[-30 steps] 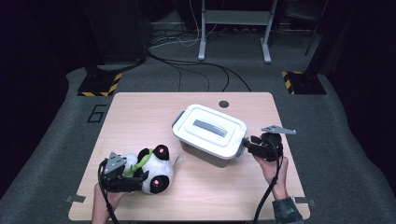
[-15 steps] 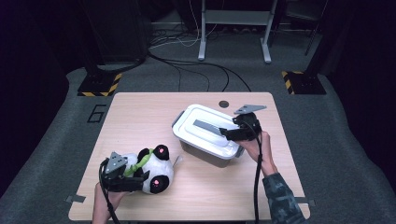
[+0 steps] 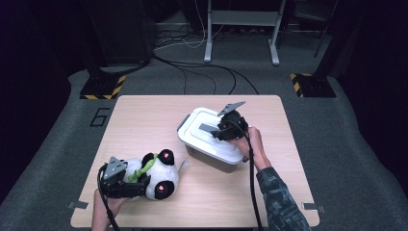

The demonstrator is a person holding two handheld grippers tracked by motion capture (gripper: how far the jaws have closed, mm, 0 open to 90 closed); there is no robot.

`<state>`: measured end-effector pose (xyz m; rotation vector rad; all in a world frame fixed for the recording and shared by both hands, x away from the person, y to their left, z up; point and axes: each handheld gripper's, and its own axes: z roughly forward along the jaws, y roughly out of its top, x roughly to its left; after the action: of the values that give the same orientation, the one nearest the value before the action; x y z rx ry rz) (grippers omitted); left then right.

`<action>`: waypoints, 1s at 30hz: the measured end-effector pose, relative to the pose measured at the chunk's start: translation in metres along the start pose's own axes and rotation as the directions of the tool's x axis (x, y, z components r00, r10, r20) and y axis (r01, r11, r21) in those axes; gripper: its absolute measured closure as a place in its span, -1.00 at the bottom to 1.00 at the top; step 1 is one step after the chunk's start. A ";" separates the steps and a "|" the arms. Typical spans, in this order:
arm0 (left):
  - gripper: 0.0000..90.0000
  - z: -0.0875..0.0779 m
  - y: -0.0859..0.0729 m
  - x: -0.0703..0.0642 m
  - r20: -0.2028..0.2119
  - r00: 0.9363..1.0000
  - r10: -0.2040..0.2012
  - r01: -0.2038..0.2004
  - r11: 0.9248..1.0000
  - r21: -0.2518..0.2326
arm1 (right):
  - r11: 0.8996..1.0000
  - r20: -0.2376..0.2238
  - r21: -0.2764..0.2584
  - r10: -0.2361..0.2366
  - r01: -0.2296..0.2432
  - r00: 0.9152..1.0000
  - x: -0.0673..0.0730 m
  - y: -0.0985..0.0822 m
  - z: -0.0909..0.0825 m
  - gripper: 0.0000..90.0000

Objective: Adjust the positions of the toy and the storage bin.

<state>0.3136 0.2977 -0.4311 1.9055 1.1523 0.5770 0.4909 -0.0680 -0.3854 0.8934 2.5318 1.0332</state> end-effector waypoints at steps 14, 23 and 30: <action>-0.98 0.001 -0.002 0.000 0.000 1.000 -0.007 0.007 1.000 -0.008 | 0.998 0.055 -0.004 0.062 -0.061 0.997 0.003 0.000 -0.001 0.44; -0.98 0.001 -0.001 -0.002 0.002 1.000 -0.001 0.001 1.000 -0.007 | 0.999 0.046 -0.002 0.051 -0.050 0.998 0.013 0.001 -0.001 0.47; -0.98 0.001 0.001 -0.003 0.003 1.000 0.004 -0.004 1.000 -0.001 | 1.000 0.016 0.018 0.024 -0.024 1.000 0.009 0.006 0.002 0.45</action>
<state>0.3128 0.2943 -0.4308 1.9073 1.1466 0.5761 0.4876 -0.0580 -0.3832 0.9350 2.5278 1.0077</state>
